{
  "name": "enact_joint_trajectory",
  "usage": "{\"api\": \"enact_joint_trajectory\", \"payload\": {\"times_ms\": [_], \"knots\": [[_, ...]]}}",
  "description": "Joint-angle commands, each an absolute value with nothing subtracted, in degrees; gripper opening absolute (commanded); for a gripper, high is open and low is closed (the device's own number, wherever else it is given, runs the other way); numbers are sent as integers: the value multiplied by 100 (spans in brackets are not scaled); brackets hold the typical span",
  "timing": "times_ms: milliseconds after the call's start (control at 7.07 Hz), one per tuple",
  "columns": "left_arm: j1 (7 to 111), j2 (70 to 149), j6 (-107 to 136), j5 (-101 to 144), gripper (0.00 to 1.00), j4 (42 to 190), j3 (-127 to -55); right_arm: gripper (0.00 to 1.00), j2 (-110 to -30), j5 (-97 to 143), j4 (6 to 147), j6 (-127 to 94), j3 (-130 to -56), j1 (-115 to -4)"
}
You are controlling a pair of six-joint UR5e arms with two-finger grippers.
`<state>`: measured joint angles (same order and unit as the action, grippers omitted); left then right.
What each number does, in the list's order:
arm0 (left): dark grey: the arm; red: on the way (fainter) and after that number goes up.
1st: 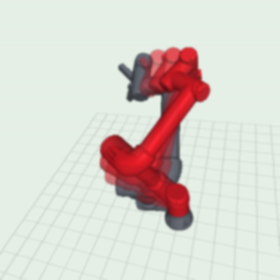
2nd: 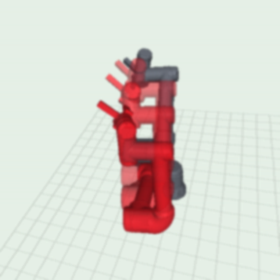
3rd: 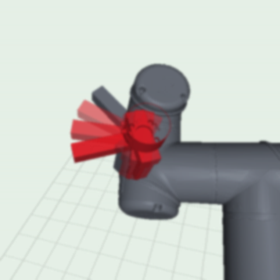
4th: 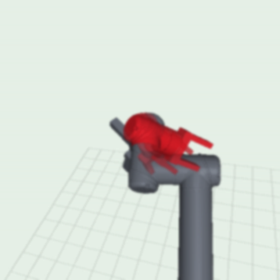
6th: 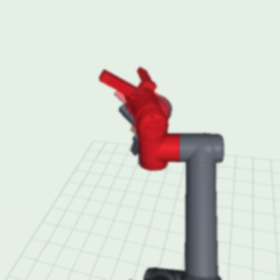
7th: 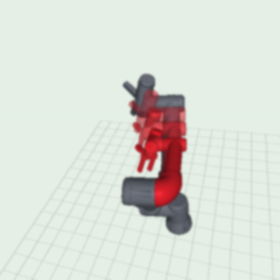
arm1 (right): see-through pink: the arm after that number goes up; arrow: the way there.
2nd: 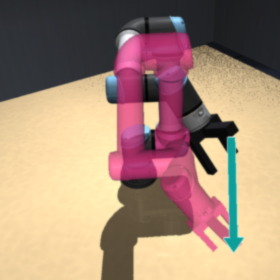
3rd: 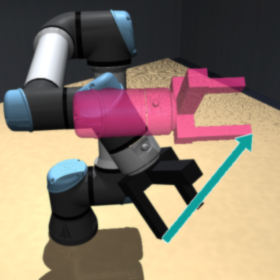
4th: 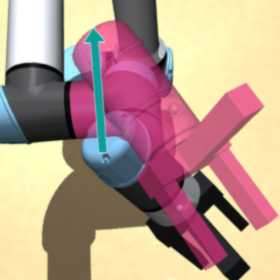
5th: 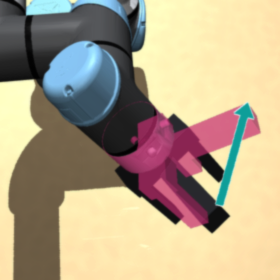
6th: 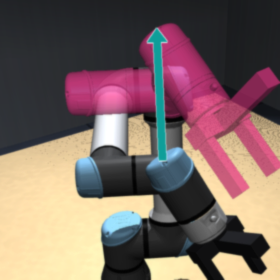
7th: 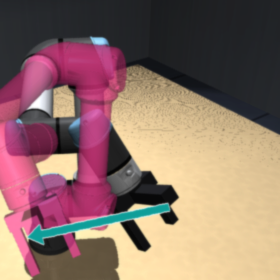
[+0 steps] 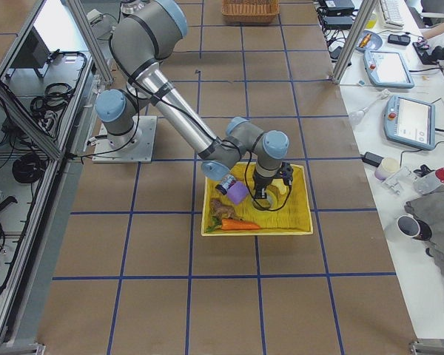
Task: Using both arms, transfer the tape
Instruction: 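Grasp the yellow tape roll with the right gripper and lift it, then carry the tape roll to the table center and set it down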
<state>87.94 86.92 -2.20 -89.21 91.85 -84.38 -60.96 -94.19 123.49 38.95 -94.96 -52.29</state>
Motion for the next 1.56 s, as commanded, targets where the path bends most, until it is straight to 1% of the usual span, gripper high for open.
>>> {"api": "enact_joint_trajectory", "payload": {"times_ms": [0, 142, 425, 566, 849, 991, 1132, 1415], "knots": [[8798, 8692, -220, -8921, 100, 9185, -8438, 0, -6388, -9396, 12305, 3894, -9361, -5290], [8798, 8692, -220, -8921, 100, 9185, -8438, 0, -6807, -9361, 12218, 3902, -9143, -5378], [8789, 8692, -220, -8903, 100, 9158, -8446, 0, -7337, -9334, 12034, 3563, -9070, -6367], [8780, 8692, -220, -8903, 100, 9158, -8446, 0, -7382, -9317, 11745, 2324, -9070, -7138], [8780, 8692, -220, -8903, 100, 9158, -8446, 0, -7287, -9317, 11690, -163, -9123, -8991], [8772, 8701, -220, -8903, 100, 9158, -8446, 0, -7243, -9290, 11655, -1246, -9201, -9748], [8771, 8692, -220, -8903, 100, 9167, -8446, 0, -7233, -9186, 11524, -2057, -9402, -10339], [8771, 8692, -220, -8903, 100, 9167, -8455, 0, -7225, -8730, 11618, -2941, -9938, -11053]]}}
